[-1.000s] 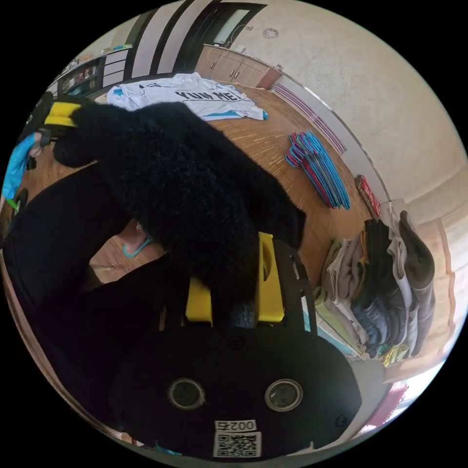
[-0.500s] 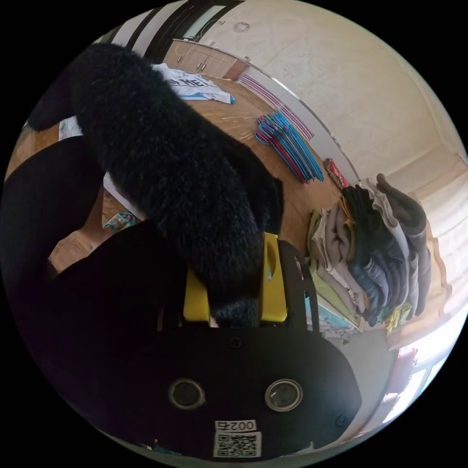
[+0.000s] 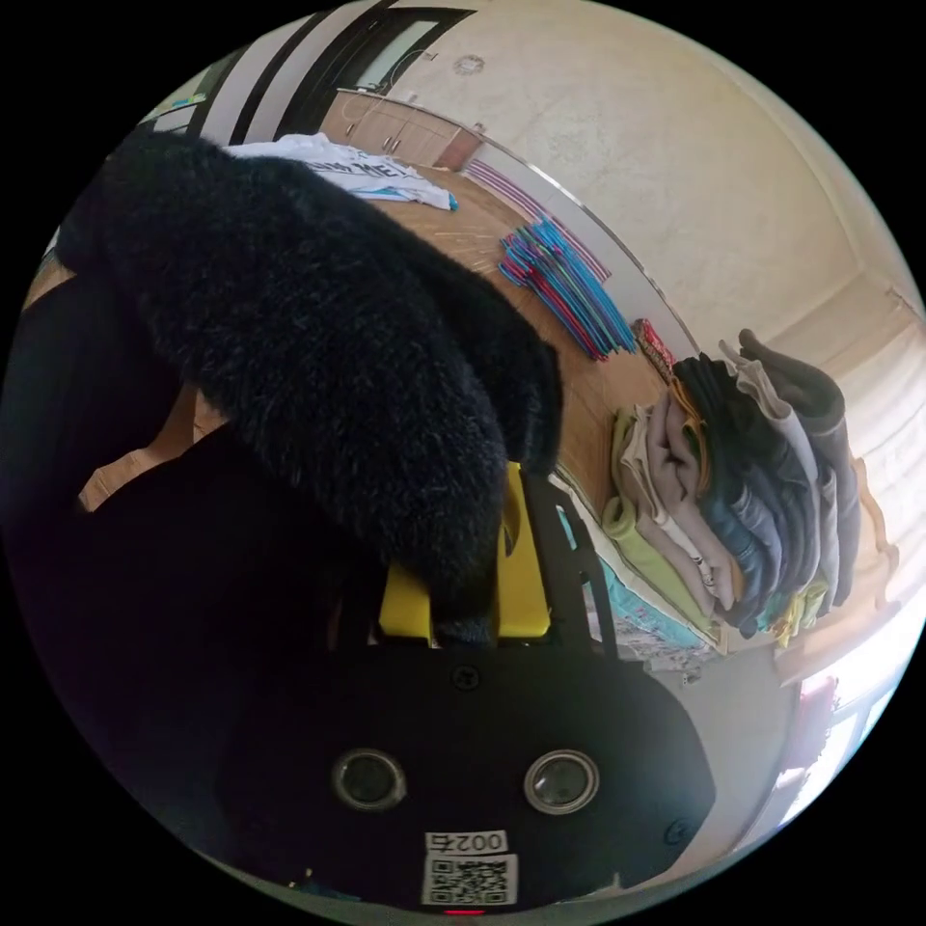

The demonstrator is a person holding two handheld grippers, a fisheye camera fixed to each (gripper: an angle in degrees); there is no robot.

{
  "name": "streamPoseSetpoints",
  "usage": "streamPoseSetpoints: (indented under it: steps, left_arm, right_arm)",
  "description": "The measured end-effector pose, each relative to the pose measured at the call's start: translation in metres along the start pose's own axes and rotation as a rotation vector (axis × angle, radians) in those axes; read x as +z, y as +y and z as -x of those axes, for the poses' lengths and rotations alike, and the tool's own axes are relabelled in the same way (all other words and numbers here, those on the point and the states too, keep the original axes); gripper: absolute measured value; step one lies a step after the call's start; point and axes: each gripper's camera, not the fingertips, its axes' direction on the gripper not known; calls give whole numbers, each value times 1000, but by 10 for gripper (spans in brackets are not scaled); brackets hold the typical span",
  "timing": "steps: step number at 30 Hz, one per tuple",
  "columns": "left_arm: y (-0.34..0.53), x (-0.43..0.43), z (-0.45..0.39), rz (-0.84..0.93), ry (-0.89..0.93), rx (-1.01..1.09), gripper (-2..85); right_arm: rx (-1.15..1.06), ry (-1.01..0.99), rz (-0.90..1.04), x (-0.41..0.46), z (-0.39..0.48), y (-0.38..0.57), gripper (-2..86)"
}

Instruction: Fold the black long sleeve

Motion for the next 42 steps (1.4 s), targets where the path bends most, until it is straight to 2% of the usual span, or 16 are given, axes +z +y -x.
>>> streamPoseSetpoints:
  steps: [13,24,33,42]
  left_arm:
    - [-28,-55,37,-74,44,-19,36]
    - [-85,-98,91,-148,87,-65,31]
    - [-203,-141,161,-166,72,-42,28]
    - [-344,-219,223,-167,101,11,27]
  right_arm:
    - [290,-62,-226,-97,-133,-48,59]
    - [357,-123,-347,-147,-237,-117,54]
    - [393,-182,-404,-166,-357,-231,51]
    - [405,-136,-384,-226,-500,-349,51]
